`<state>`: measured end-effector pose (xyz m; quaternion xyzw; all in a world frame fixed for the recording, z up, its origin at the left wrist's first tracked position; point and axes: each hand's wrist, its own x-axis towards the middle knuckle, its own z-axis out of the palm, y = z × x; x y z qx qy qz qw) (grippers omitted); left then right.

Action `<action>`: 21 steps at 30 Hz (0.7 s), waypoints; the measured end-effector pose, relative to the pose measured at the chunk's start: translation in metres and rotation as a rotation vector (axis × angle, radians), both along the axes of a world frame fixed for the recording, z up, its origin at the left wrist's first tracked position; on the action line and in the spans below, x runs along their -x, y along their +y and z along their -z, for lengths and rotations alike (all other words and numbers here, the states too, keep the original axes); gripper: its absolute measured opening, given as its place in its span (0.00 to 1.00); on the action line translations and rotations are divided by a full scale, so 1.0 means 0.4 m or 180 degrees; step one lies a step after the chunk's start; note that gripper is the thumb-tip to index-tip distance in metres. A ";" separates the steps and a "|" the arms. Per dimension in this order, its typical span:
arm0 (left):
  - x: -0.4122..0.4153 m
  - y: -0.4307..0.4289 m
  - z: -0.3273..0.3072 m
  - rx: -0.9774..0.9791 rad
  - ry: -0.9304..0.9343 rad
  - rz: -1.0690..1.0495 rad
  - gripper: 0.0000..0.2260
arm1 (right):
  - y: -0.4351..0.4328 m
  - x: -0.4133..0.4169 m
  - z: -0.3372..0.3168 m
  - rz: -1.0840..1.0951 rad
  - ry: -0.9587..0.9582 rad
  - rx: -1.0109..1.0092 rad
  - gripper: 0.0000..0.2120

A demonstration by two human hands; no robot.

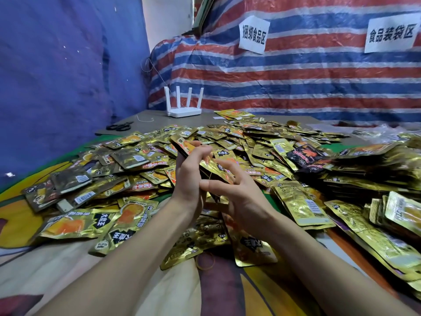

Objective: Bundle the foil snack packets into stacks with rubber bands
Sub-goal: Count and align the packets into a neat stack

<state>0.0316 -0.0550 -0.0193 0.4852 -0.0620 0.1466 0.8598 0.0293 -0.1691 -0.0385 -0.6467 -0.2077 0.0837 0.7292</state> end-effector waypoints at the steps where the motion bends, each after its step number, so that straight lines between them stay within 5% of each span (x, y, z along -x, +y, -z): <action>1: -0.001 0.004 -0.003 0.0043 0.0025 0.0018 0.06 | 0.005 -0.002 0.005 -0.0091 0.0112 -0.0051 0.41; 6: -0.006 0.015 -0.007 0.0163 0.0086 0.0015 0.05 | 0.017 -0.003 0.021 -0.0286 0.0252 -0.0286 0.43; 12: 0.005 0.014 0.009 -0.0033 0.0136 0.0584 0.08 | 0.001 0.018 0.016 0.0274 -0.0476 -0.0123 0.33; 16: -0.004 0.005 0.032 -0.0372 0.0114 0.0677 0.11 | -0.026 0.002 -0.014 0.0540 -0.0403 0.0018 0.35; 21: -0.001 -0.007 0.049 -0.0804 0.0211 0.0583 0.14 | -0.079 -0.019 -0.042 0.0295 -0.0590 0.0899 0.19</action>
